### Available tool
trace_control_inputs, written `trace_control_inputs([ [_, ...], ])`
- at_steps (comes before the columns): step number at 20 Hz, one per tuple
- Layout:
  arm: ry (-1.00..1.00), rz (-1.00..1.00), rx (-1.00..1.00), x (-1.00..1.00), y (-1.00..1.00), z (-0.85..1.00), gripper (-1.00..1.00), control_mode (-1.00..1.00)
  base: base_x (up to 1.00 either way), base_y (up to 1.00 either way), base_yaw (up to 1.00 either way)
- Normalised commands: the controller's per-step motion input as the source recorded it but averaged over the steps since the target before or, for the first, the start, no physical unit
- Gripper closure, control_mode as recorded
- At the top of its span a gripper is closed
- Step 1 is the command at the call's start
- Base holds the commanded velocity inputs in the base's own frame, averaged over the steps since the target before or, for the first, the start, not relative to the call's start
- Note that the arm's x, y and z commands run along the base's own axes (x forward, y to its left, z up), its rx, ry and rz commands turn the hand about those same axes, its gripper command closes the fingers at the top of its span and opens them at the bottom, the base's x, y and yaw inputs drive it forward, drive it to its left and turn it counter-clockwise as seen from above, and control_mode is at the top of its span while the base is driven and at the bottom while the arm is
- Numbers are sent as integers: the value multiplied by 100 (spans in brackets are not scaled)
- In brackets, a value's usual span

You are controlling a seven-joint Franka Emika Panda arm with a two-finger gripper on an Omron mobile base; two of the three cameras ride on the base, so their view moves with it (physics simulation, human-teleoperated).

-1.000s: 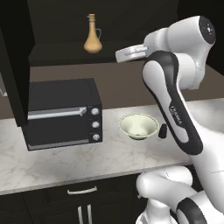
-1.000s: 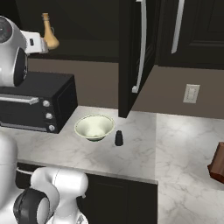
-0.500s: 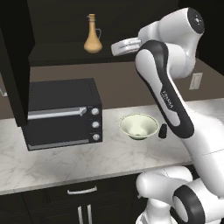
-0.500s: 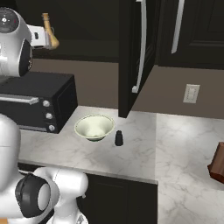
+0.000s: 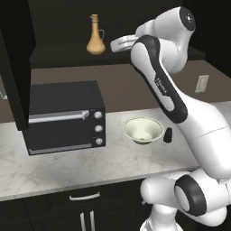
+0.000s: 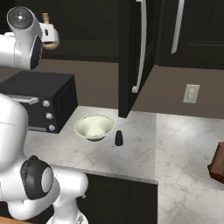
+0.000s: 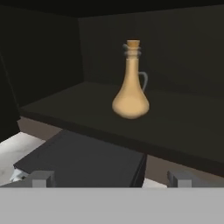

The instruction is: Retrieve the bottle and the shaker from the cabinet and place them next to the mixing bowl on the counter. Then add garlic from the fridge to the mixing bowl.

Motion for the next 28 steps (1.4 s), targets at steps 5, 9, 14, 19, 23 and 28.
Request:
trace_control_inputs([
  [5, 0, 0, 0, 58, 2, 0, -100, -100, 0, 0, 0],
  [9, 0, 0, 0, 41, 8, 0, -100, -100, 0, 0, 0],
  [14, 0, 0, 0, 24, 17, 0, -100, -100, 0, 0, 0],
  [19, 0, 0, 0, 40, 13, 0, -100, -100, 0, 0, 0],
  [23, 0, 0, 0, 49, 1, 0, -100, -100, 0, 0, 0],
  [28, 0, 0, 0, 21, 1, 1, -100, -100, 0, 0, 0],
])
